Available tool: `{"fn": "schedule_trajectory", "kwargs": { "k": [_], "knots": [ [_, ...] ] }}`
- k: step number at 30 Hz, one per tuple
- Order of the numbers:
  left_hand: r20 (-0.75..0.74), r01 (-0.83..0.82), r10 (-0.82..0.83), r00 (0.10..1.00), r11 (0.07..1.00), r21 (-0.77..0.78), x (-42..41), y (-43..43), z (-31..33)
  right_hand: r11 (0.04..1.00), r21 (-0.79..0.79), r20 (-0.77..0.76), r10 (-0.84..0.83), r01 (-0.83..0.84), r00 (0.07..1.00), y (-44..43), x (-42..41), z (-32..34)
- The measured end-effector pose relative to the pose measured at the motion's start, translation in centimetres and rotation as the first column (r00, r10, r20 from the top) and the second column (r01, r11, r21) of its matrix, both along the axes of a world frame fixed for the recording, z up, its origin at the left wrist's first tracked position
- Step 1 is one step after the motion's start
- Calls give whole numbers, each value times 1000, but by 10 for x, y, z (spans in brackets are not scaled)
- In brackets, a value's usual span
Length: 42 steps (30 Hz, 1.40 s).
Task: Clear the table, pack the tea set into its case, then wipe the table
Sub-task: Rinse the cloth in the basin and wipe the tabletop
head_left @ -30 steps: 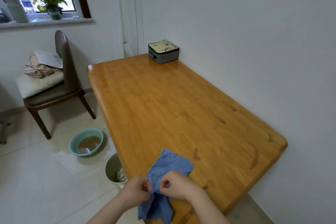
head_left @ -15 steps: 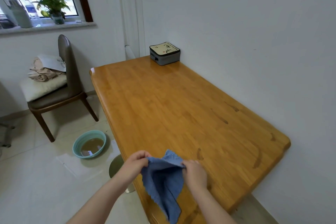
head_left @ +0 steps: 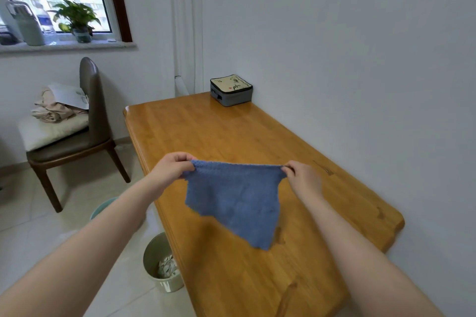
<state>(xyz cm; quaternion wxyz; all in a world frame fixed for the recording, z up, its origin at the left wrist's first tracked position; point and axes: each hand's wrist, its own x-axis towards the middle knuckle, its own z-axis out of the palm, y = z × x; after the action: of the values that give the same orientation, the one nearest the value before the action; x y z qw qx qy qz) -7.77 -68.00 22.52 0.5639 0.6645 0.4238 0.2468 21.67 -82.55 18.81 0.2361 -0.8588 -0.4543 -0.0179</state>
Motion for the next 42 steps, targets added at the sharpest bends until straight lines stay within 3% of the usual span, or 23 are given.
{"fn": "schedule_trajectory", "kwargs": {
  "k": [5, 10, 12, 14, 17, 25, 31, 35, 39, 42],
  "knots": [
    [27, 0, -4, 1000, 991, 134, -13, 16, 18, 993, 90, -14, 79, -78, 997, 4, 4, 42],
    [-136, 222, -206, 969, 969, 113, -45, 4, -21, 980, 59, -49, 194, -191, 980, -31, -10, -8],
    [-229, 291, -271, 935, 955, 60, -61, -9, -64, 968, -16, -137, 244, -249, 960, -49, -19, -45],
    [-312, 306, -289, 905, 952, 9, -76, -25, -110, 923, -212, -217, 276, -322, 936, -67, -32, -77],
    [-339, 268, -284, 897, 959, -95, -97, -48, -167, 829, -408, -299, 275, -383, 914, -98, -47, -117],
    [-299, 242, -327, 897, 927, -287, -110, -78, -187, 692, -538, -534, 164, -482, 830, -120, -44, -136],
    [-314, 78, -107, 943, 992, -103, -79, -51, -190, 786, -485, -440, 160, -384, 884, -62, -29, -125],
    [-393, -73, 93, 915, 995, 66, -46, -13, -199, 859, -426, -310, 154, -282, 938, -10, -20, -129],
    [-510, -79, 144, 848, 986, 147, -35, 3, -227, 911, -336, -266, 151, -238, 952, 15, -27, -153],
    [-566, -21, 175, 806, 963, 267, -36, -16, -245, 927, -369, -206, -10, -68, 979, 5, -51, -165]
  ]
}}
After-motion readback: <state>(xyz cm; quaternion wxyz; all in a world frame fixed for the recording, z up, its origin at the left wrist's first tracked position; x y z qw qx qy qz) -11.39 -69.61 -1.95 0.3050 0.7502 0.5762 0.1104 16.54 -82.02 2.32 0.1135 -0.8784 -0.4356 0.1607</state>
